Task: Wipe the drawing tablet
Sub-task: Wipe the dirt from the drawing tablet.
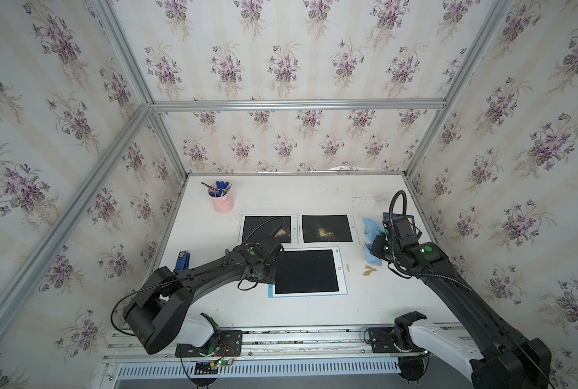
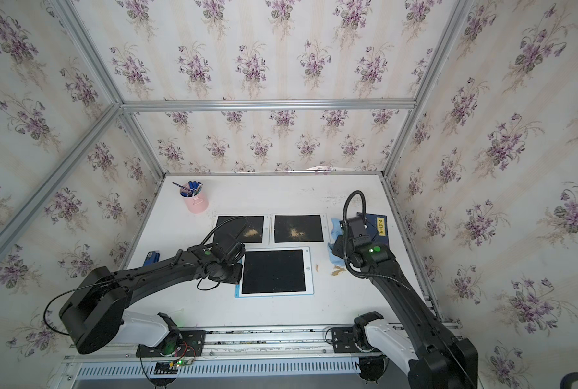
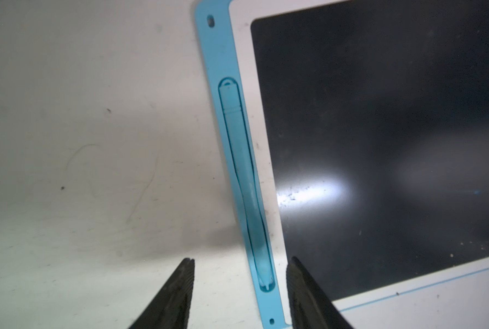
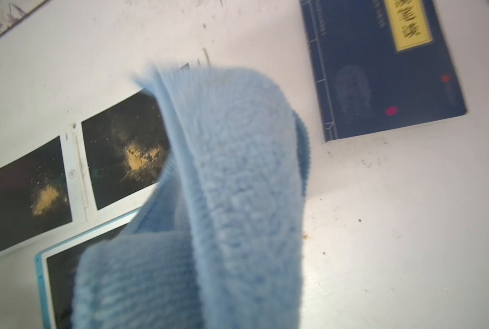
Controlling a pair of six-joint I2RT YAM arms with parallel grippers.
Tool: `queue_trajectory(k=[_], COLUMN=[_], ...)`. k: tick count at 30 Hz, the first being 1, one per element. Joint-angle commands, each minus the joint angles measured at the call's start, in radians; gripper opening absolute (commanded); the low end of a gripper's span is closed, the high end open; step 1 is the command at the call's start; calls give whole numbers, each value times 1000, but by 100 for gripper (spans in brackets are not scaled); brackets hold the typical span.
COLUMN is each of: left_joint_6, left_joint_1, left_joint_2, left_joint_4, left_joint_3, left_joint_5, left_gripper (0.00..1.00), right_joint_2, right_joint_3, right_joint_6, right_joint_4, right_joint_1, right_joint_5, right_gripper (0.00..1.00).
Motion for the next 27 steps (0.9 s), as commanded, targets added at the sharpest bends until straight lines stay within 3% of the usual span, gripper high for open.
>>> queue_trajectory(k=[1,2,4,5,7,9,10,12,13,16,20,27], left_joint_6=[8,10,12,14,14,15,16,20,21,22,25,20], left_joint_1=[1,2,2,2,3,4,5,7,6,6,8,8], left_joint_2=[-14,-13,-9,-8,-12,-14,-12,-1,3,4,4,4], left_joint_4=[7,10,7,5,6,11,16,16,11,8,5,5], left_joint_3=[-2,-1,3,8,6,3,2,6,11,14,20,22], left_joint_5=[1,2,6,7,7,8,10,14,16,19,14,19], left_gripper=[54,55,54,55,54,54,55,58,58,58,59,59], right_joint_2=[55,-23,-133,-126,-32,-16,-61,-152,-158,-53,-69,-6], right_joint_3=[64,39,-24,-29,15,30,6,-49,-47,29,-29,24], right_joint_6=[-5,17,-18,-15,-13,19,-2,-54,-45,-31,-63,-24], right_joint_4=[-76,-54,48,55,-32,-108,-87,15,20,-77,39,20], right_joint_1=[20,-34,-174,-165,-48,-49,-128,-241,-205,-12,12,293], right_joint_5=[46,98,-98,-150,-82,63,40,-155,-161,-2,-271,-286], right_gripper=[0,0,0,0,0,0,0,0,0,0,0,0])
